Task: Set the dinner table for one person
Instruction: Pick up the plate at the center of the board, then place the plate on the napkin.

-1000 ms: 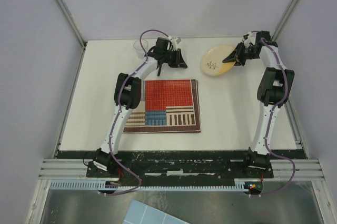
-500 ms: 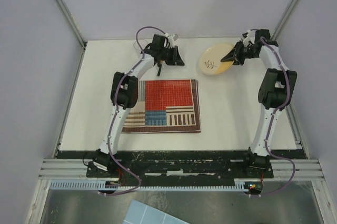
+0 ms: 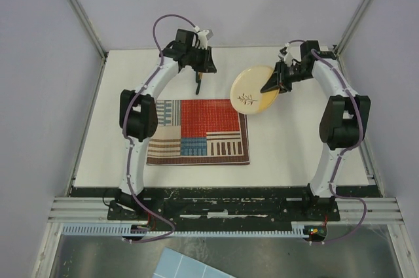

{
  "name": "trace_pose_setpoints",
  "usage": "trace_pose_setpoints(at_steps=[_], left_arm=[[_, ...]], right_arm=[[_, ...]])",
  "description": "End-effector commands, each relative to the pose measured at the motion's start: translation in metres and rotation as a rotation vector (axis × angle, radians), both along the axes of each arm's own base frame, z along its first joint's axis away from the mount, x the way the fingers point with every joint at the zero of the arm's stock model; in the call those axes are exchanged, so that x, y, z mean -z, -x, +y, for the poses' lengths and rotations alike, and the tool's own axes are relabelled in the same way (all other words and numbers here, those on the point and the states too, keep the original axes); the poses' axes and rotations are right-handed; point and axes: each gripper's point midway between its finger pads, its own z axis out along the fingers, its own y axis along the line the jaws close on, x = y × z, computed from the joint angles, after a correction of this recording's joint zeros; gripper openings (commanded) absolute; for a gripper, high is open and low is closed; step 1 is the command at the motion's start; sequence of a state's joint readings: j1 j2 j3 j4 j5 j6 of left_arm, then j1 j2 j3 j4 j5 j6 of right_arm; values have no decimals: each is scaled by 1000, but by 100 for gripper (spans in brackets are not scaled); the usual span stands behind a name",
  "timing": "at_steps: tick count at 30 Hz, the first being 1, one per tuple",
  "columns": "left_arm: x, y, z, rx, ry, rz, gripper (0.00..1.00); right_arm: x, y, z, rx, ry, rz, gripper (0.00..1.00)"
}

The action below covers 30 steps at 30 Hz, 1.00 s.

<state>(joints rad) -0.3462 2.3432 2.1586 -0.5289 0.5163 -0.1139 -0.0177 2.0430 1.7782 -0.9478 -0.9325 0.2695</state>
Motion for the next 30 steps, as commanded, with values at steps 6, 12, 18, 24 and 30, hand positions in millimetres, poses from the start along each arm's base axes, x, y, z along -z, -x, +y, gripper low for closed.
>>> trace_pose_setpoints(at_steps=[6, 12, 18, 24, 30], left_arm=[[-43, 22, 48, -73, -180, -147, 29], [-27, 43, 76, -137, -277, -113, 29], [-13, 64, 114, -222, -354, -78, 28], [-4, 80, 155, -322, -412, -26, 27], [3, 97, 175, -344, -459, -25, 27]], right_arm=[[-25, 65, 42, -208, -88, -38, 2], [-13, 81, 70, -296, -89, -5, 2], [-1, 98, 97, -379, -84, 22, 2], [8, 101, 127, -437, -80, 25, 2], [12, 93, 158, -467, -94, 21, 2]])
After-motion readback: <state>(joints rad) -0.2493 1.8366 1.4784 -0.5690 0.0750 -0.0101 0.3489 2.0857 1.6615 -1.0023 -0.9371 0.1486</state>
